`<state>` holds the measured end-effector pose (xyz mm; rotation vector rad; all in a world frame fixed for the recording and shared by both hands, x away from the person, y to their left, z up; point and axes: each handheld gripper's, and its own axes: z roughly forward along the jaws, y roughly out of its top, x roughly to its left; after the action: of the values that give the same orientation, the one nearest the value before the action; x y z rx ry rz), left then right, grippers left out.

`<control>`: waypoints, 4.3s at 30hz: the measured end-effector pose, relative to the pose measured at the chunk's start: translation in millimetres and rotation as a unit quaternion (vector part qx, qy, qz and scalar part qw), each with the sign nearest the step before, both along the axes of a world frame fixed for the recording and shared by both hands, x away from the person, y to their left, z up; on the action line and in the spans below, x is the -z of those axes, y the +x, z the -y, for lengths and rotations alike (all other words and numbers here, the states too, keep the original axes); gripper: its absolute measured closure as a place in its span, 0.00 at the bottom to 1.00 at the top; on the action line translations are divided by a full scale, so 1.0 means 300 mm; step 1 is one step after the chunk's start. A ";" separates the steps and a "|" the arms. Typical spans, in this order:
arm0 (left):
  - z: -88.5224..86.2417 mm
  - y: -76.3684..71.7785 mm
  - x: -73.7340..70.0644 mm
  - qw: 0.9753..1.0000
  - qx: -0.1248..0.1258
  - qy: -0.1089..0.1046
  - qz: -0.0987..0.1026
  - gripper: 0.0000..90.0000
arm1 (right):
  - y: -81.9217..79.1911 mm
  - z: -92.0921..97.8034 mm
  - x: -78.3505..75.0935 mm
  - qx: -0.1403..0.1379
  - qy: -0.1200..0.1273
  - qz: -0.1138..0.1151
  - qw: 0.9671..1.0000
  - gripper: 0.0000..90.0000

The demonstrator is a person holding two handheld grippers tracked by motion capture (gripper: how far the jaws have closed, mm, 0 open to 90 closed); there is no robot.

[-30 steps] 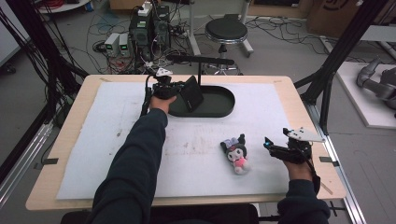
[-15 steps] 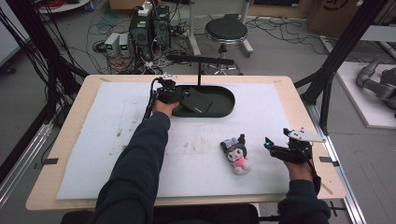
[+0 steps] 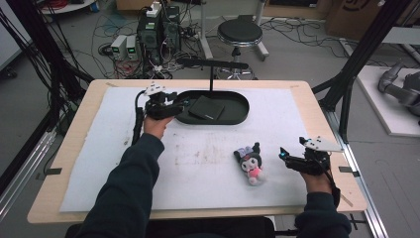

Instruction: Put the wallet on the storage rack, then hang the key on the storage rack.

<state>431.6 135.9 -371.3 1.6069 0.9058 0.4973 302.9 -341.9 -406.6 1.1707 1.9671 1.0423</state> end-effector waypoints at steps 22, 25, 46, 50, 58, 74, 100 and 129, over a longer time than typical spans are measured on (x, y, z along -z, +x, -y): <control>-0.231 -0.301 0.106 0.997 -0.055 0.031 0.039 0.18 | 0.035 -0.075 0.007 -0.014 -0.009 -0.009 1.000 0.21; -0.234 -0.316 0.122 0.997 -0.057 0.030 0.036 0.18 | 0.029 -0.077 0.004 -0.012 -0.007 -0.005 1.000 0.22; -0.245 -0.332 0.170 0.998 -0.047 0.034 -0.003 0.18 | 0.016 -0.161 0.010 -0.055 0.002 -0.024 0.998 0.22; -0.245 -0.328 0.173 0.998 -0.048 0.034 -0.004 0.18 | 0.017 -0.202 0.023 -0.093 -0.005 -0.030 0.995 0.22; -0.243 -0.314 0.177 0.998 -0.049 0.030 -0.007 0.18 | 0.004 -0.290 0.023 -0.149 0.002 -0.030 0.988 0.19; -0.251 -0.315 0.173 0.998 -0.058 0.025 -0.007 0.19 | 0.001 -0.349 0.061 -0.158 -0.118 -0.080 0.977 0.31; -0.251 -0.314 0.174 0.998 -0.060 0.024 -0.009 0.19 | 0.062 -0.236 0.021 -0.099 -0.067 -0.066 0.991 0.39; -0.263 -0.296 0.176 0.998 -0.054 0.011 0.005 0.20 | 0.514 -0.363 -0.407 -0.119 -0.055 -0.033 0.991 0.39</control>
<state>342.6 214.8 -424.1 1.5788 0.9873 0.5914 457.2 -233.1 -284.4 0.9378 2.2282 1.0078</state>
